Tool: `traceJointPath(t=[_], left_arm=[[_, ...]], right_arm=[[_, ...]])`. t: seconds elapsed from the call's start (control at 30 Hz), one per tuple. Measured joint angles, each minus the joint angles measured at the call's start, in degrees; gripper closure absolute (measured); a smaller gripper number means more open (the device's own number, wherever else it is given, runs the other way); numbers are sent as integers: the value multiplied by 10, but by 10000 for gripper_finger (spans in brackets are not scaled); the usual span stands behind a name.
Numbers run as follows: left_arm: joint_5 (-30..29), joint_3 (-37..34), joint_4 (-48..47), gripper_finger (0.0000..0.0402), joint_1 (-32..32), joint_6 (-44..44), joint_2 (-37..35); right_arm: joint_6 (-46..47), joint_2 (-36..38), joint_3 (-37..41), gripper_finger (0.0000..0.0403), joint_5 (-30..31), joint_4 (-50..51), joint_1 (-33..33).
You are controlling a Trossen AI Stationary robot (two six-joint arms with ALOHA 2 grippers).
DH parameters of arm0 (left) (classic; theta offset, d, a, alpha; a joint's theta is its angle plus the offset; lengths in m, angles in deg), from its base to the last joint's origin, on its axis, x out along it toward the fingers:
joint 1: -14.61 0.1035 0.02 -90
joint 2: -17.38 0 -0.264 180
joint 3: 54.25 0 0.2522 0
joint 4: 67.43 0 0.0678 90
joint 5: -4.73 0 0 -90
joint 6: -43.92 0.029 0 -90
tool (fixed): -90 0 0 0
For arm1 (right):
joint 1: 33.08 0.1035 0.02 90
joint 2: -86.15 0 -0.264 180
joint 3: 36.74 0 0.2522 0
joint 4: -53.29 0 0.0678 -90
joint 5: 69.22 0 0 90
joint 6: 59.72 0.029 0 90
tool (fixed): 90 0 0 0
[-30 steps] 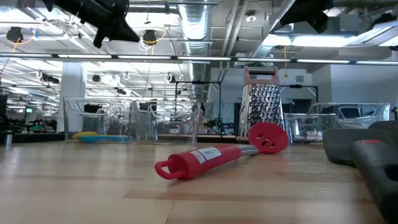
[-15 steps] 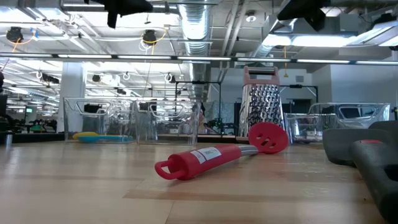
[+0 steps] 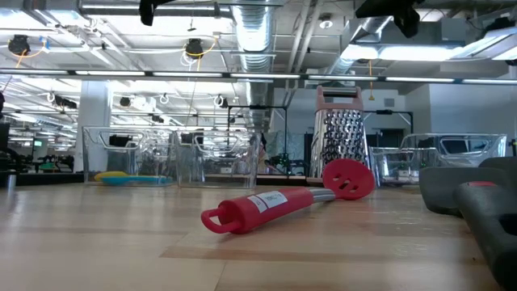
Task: Pick & Place Kitchen Items
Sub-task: Put the black spatula into the middle transparent bin
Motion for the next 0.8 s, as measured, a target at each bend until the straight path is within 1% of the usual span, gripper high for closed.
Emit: traceJointPath(t=[0.17,0.3,0.43,0.53,0.6,0.8], left_arm=[[0,0,1,399,-15,25,0],[0,0,3,399,-31,27,0],[-1,0,4,399,-55,26,0],[-16,0,4,399,-75,25,1],[-25,0,10,399,-87,24,7],[-26,-1,12,399,-113,20,30]], right_arm=[[31,-8,0,402,0,0,1],[40,-20,0,402,-2,1,6],[39,-31,0,402,-2,1,22],[37,-41,0,402,-3,2,35],[37,-46,0,402,-3,2,43],[36,-50,0,402,-4,2,86]])
